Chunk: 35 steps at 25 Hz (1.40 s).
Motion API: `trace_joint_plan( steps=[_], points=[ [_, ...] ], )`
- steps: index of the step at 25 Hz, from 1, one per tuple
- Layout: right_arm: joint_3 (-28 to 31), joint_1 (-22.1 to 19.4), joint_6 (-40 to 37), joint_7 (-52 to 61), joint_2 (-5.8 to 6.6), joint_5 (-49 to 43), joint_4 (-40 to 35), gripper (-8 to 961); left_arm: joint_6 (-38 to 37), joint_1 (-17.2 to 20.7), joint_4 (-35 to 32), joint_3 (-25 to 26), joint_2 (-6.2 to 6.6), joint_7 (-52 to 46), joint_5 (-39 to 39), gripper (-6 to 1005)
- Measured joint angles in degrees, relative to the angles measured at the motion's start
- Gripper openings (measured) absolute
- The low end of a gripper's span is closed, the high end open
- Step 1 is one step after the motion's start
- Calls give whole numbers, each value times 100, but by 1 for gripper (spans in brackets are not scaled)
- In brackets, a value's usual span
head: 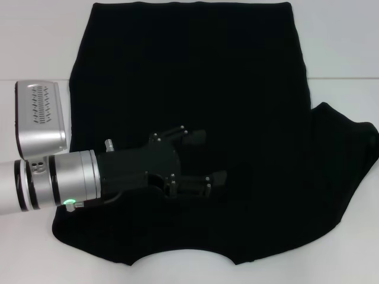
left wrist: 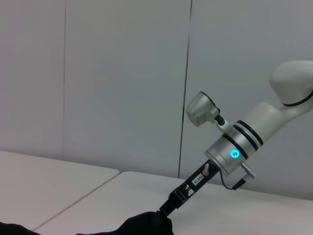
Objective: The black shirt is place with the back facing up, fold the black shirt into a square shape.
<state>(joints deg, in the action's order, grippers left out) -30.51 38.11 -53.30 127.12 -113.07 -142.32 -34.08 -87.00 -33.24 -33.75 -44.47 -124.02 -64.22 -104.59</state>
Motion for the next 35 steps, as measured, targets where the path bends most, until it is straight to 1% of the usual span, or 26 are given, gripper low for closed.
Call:
trace_joint_plan(
  steps=[12,18,26,31,35],
  points=[
    [2,-122,32,-106,-29,197,-2,9,18,-36,-29,0,0,-90,0,949],
    [2,-251,-41,-233,-42,519,-31,9,31,-49,-49,0,6,-100,1,948],
    [10,-386,-17,-248,-50,592,-28,9,35,-51,-79,0,17,-162,7,947],
    [11,-452,-4,-331,-94,666,-58,9,35,-51,-80,0,18,-162,10,947],
    [20,-499,-7,-527,-107,906,-64,9,35,-51,-80,0,18,-161,9,946]
  ],
)
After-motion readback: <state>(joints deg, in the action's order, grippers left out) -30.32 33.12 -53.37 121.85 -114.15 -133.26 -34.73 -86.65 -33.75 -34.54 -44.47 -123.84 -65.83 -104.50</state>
